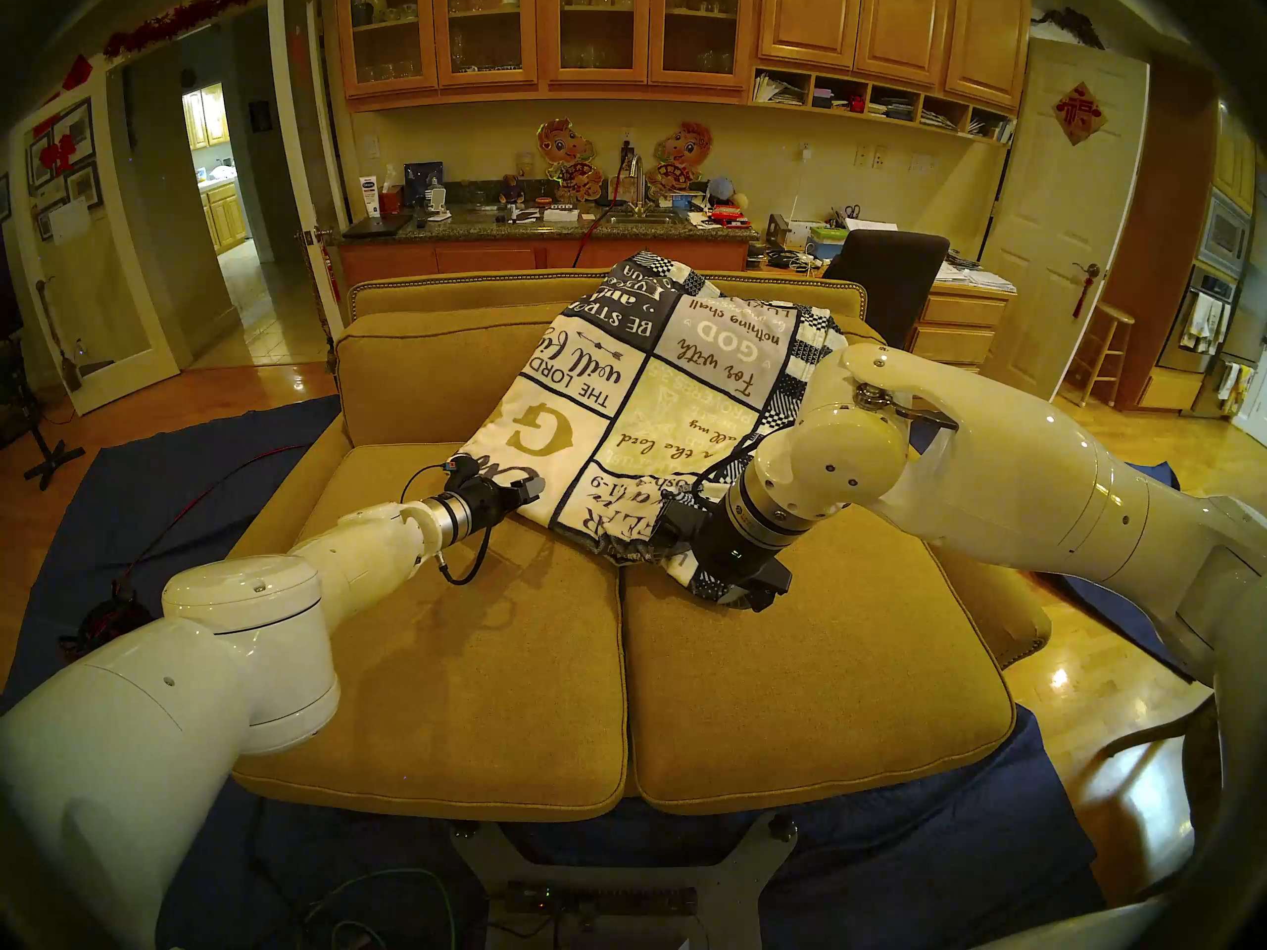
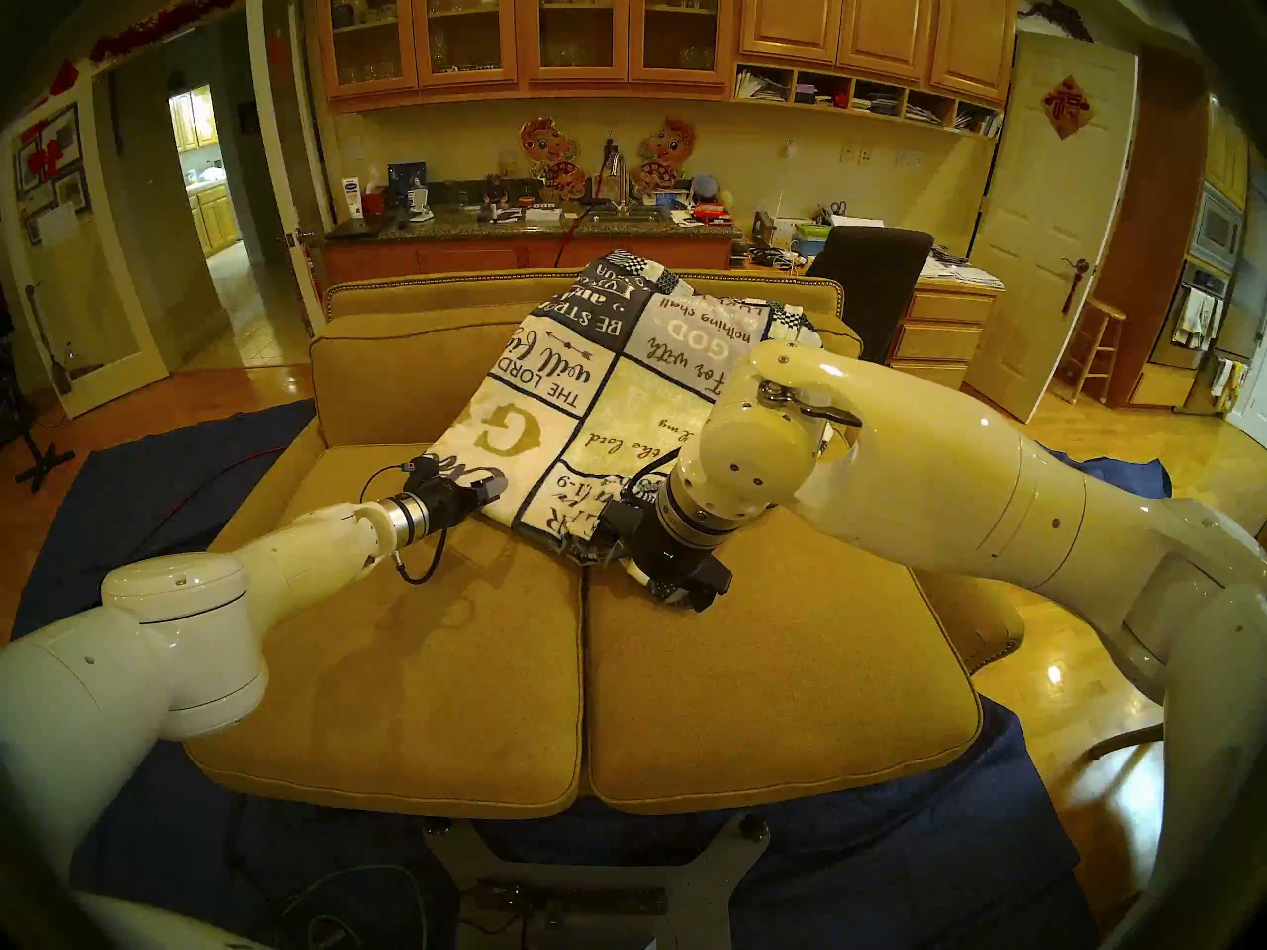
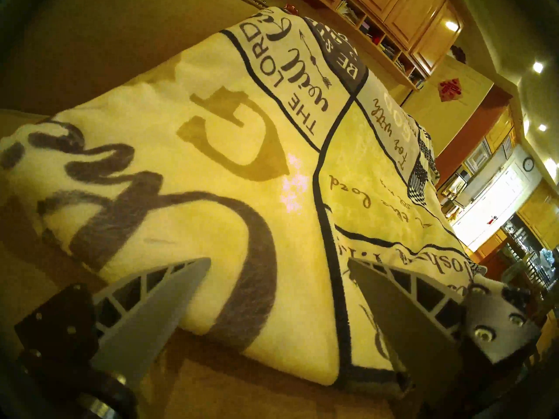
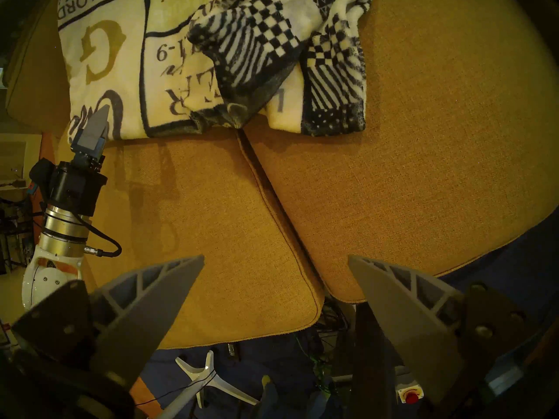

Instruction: Fold the blanket in half twice

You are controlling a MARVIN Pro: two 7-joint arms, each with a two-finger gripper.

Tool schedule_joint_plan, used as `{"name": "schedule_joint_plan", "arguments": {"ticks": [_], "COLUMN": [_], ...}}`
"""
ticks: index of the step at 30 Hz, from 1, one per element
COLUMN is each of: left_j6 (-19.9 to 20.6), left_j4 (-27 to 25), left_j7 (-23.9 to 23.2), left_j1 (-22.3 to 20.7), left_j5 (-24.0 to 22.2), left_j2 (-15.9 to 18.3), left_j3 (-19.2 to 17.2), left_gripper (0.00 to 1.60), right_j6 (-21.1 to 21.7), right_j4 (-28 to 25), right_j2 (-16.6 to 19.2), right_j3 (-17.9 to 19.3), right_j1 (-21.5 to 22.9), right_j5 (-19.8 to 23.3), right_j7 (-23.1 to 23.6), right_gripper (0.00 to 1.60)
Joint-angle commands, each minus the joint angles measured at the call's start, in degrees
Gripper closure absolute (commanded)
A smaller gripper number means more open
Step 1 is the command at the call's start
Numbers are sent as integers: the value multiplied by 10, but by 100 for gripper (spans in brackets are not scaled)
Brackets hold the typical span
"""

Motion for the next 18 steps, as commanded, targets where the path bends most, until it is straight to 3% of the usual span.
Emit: {"name": "schedule_joint_plan", "arguments": {"ticks": [1,18], "left_j6": [5,16], "left_j4": [-3,-5], "left_j7": [8,22], "left_j1": [-20,0], "left_j5": [-5,-11], "left_j2": [-17,-29], "left_j3": [-6,-20], "left_gripper": [0,0], "right_j6": [0,4], "right_j4": [4,15], "right_j2": [5,5], "right_j3": [8,7], "right_j1": [10,13], "right_j5": [-2,-2], "right_j7": [0,2], "right_gripper": [0,0]}}
